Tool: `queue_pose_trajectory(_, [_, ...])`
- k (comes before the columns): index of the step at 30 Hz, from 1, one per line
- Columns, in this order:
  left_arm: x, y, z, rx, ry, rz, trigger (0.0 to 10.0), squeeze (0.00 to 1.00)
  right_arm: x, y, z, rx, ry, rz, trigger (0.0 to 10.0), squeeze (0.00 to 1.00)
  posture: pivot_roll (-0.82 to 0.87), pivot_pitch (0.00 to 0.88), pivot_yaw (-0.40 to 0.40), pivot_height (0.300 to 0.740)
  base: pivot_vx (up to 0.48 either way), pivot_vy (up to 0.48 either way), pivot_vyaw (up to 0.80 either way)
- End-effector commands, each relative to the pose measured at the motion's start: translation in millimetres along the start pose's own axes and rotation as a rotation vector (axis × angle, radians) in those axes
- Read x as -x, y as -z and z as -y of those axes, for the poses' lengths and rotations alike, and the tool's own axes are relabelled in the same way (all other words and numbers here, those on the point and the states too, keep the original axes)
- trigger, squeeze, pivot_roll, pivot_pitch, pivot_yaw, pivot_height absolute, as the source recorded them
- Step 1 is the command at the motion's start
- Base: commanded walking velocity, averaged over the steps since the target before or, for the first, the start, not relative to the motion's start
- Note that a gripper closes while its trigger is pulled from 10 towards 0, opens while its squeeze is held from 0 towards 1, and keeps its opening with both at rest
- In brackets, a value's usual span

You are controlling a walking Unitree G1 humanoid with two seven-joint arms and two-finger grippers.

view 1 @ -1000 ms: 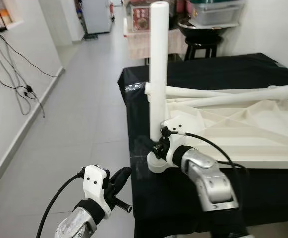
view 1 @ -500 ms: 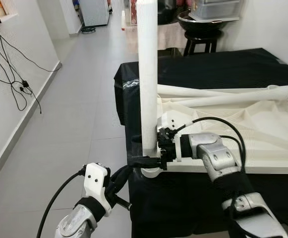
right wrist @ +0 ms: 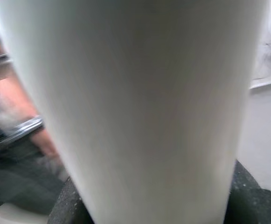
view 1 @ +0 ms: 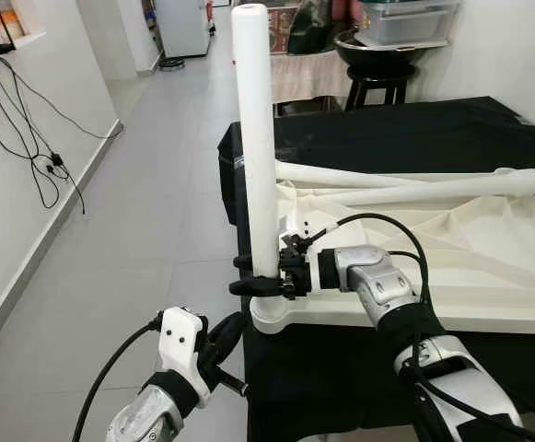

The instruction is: Building children table

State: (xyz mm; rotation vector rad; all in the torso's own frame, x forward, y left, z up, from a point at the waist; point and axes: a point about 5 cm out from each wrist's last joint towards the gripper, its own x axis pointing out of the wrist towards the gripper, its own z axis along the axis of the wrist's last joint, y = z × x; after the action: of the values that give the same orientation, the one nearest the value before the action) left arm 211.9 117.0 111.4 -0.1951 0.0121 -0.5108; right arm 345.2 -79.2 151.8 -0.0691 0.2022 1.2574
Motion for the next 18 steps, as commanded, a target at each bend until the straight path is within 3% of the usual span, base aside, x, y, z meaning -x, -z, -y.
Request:
queue_pose_trajectory(1, [1.4,0.8,-0.8,-0.004,-0.006,-0.01,10.0,0.0,0.7,19.4,1.3,-0.089,0.094,-0.074,0.0,0.0,0.02,0.036,0.027,0.74,0.0,0.0,0.0])
queue_pose_trajectory(3, [1.6,0.7,-0.8,-0.004,-0.007,-0.009,10.0,0.0,0.4,20.5,1.4,-0.094,0.107,-0.075,0.0,0.0,0.02,0.036,0.027,0.74,0.0,0.0,0.0])
queue_pose_trajectory(4, [2.1,0.3,-1.1,-0.005,-0.009,-0.007,10.0,0.0,-2.3,21.0,8.7,-0.202,0.533,0.06,0.0,0.0,0.01,0.042,0.017,0.74,0.0,0.0,0.0])
queue_pose_trajectory(6, [2.1,0.3,-1.1,-0.005,-0.009,-0.007,10.0,0.0,-2.3,21.0,8.7,-0.202,0.533,0.06,0.0,0.0,0.01,0.042,0.017,0.74,0.0,0.0,0.0])
queue_pose_trajectory(7, [2.8,-0.2,-2.5,-0.005,-0.01,-0.006,10.0,0.0,4.2,33.9,-9.3,-0.196,0.69,0.014,0.0,0.0,0.0,0.058,0.037,0.74,0.0,0.0,0.0])
queue_pose_trajectory(8, [2.8,-0.2,-2.5,-0.005,-0.01,-0.006,10.0,0.0,4.2,33.9,-9.3,-0.196,0.69,0.014,0.0,0.0,0.0,0.058,0.037,0.74,0.0,0.0,0.0])
queue_pose_trajectory(9, [2.3,-0.5,-3.7,0.0,0.0,-0.01,10.0,0.0,13.4,42.5,-16.7,-0.223,0.786,-0.028,0.0,0.0,0.01,0.047,0.032,0.74,0.0,0.0,0.0])
queue_pose_trajectory(11, [2.1,-1.0,-5.1,-0.008,0.002,-0.011,10.0,0.0,17.1,45.8,-22.2,-0.22,0.809,-0.058,0.0,0.0,-0.01,0.039,0.038,0.74,0.0,0.0,0.0])
queue_pose_trajectory(12, [1.7,-1.3,-5.7,-0.015,0.004,-0.011,10.0,0.0,15.9,46.4,-24.8,-0.201,0.756,-0.082,0.0,0.0,-0.01,0.04,0.039,0.74,0.0,0.0,0.0])
queue_pose_trajectory(18, [2.0,-1.4,-6.0,-0.012,-0.008,-0.006,10.0,0.0,17.7,46.3,-22.9,-0.218,0.77,-0.073,0.0,0.0,-0.01,0.045,0.041,0.74,0.0,0.0,0.0])
